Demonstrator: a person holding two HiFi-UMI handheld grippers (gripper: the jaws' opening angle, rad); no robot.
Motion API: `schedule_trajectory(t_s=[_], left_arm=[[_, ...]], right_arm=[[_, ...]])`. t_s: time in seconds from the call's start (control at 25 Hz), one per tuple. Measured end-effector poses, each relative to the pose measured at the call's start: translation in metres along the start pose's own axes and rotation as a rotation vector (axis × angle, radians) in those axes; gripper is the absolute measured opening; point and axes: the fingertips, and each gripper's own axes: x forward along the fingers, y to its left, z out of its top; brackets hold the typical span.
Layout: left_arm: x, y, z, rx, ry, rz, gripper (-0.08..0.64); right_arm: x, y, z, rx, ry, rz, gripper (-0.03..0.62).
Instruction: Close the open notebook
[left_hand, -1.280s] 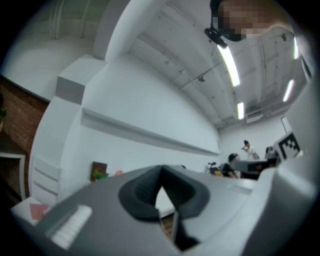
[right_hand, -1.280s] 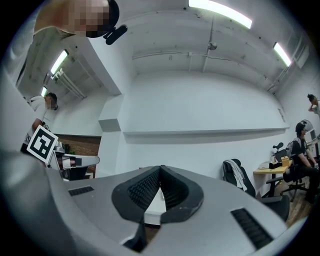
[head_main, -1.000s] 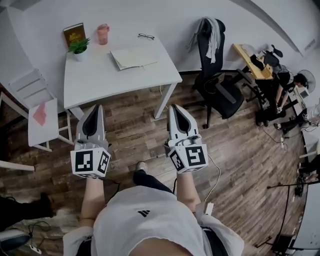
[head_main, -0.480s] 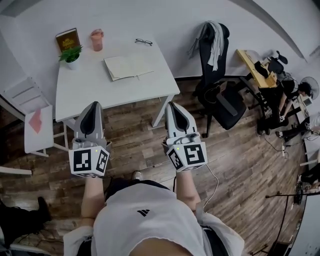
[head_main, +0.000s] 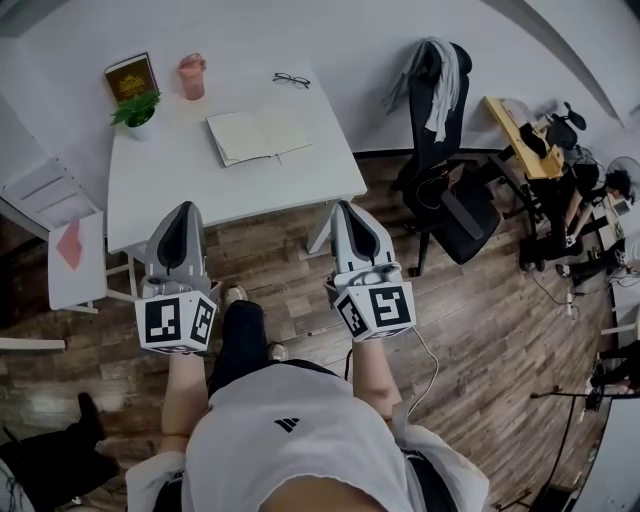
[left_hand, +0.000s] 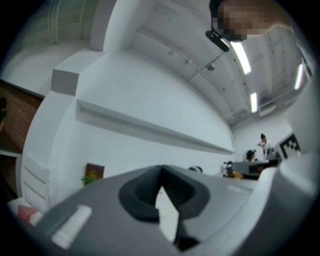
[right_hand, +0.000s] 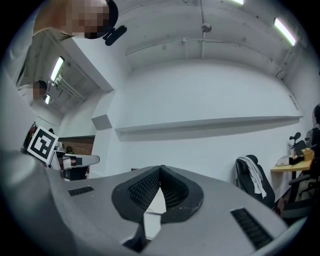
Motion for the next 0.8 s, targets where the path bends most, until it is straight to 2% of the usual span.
schedule_trajectory(t_s=[0.4, 0.8], left_arm=[[0.087, 0.049, -0.016, -0.013, 0.009, -0.036, 0.008], [0.178, 0.094, -0.022, -0.023, 0.015, -0.103, 0.009]], right_arm=[[0.092, -0.019, -0.012, -0.018, 0.000, -0.034, -0.005], [0.181, -0.036, -0.015, -0.032, -0.005, -0.088, -0.005]])
